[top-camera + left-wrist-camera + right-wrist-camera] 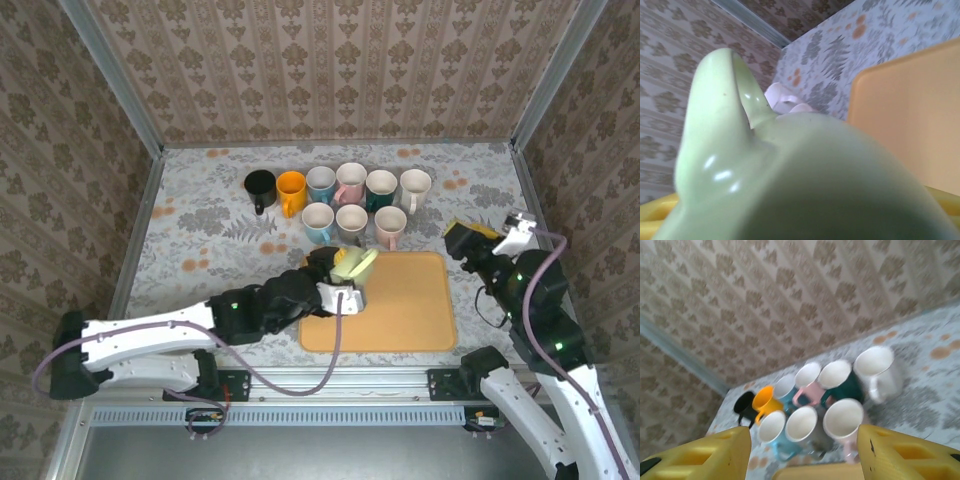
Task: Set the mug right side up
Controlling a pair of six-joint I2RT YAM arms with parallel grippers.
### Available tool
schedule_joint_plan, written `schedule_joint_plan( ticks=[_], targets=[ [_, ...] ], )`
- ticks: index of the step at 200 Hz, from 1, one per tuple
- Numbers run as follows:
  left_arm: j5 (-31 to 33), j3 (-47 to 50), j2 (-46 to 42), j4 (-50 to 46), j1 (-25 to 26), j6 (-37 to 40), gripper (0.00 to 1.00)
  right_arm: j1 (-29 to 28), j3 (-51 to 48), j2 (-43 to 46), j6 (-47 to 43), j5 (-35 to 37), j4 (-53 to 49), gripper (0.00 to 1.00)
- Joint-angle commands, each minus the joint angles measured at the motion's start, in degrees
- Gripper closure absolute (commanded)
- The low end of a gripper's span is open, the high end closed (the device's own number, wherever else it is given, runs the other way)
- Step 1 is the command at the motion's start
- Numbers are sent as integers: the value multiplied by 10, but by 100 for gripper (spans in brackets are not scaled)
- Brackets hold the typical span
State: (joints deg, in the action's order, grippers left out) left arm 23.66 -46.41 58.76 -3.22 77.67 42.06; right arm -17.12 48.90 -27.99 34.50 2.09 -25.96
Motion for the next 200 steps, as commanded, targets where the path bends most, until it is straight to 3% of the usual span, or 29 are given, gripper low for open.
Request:
schedule_joint_plan(
  ticks=[1, 29, 72, 128, 200],
  targets=[
    [68, 37, -53, 66, 6, 196, 64, -1, 15, -40, 57, -126, 19, 40],
    [91, 68, -115, 86, 4, 265, 66, -1, 11, -105, 122, -246, 74, 42],
    [89, 116, -184, 63, -6, 280, 65, -32, 10, -232, 225, -438, 157, 44],
    [84, 153, -214, 64, -8, 301, 65, -157, 17, -315, 281, -466, 235, 43],
    [84, 159, -223, 64, -10, 319, 65, -186, -9, -355, 318, -453, 286, 44]
  ],
)
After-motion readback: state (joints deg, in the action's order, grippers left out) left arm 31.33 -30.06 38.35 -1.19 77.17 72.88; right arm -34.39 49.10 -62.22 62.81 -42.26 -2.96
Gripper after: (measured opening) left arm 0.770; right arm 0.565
